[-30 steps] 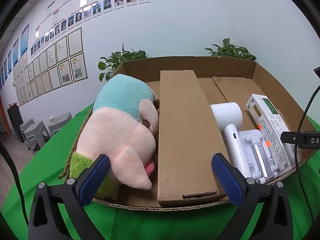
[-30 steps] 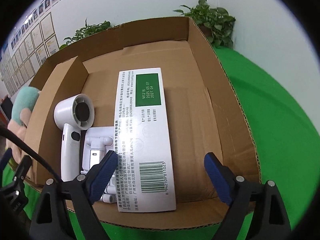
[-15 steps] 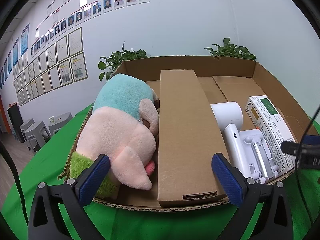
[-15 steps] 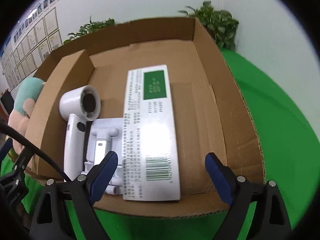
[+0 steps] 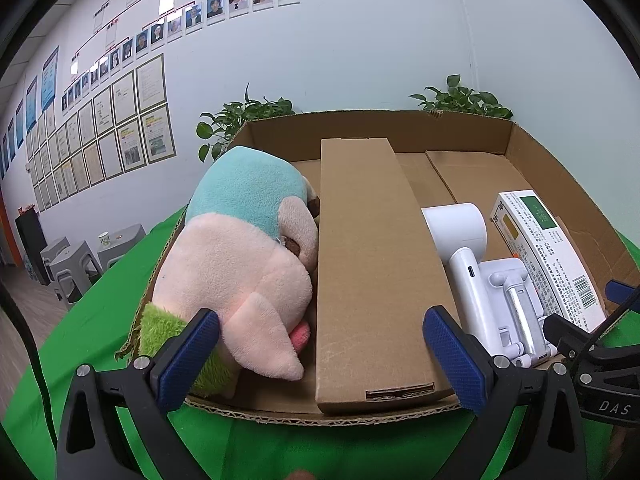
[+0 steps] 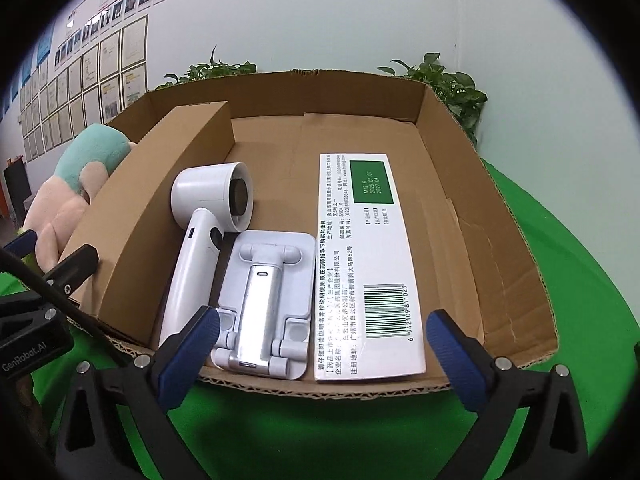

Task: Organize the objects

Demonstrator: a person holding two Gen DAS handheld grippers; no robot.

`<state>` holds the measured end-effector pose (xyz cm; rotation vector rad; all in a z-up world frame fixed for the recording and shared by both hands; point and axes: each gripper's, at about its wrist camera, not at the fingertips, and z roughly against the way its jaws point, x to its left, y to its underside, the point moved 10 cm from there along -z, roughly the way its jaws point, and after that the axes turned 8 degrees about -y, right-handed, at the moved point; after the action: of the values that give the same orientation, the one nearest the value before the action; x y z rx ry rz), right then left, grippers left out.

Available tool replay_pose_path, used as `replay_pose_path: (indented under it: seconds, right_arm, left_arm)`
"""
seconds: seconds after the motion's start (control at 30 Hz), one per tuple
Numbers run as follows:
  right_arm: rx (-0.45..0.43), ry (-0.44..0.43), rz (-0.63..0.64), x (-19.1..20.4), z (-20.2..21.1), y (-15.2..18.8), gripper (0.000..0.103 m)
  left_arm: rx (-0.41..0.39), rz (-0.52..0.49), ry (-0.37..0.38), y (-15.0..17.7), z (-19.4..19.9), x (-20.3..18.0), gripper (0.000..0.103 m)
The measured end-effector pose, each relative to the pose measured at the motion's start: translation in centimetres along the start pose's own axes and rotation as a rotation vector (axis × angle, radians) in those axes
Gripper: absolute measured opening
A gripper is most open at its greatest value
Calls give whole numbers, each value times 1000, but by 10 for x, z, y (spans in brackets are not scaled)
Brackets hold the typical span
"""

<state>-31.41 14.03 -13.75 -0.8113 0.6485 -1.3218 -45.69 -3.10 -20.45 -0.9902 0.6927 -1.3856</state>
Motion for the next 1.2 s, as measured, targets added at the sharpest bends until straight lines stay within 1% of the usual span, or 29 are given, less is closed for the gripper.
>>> replay_pose_path:
  seconds: [1.2]
  right_arm:
    - [1, 4, 2, 0, 1, 1, 102]
  left_arm:
    - [-1, -1, -1, 0, 0, 2, 103]
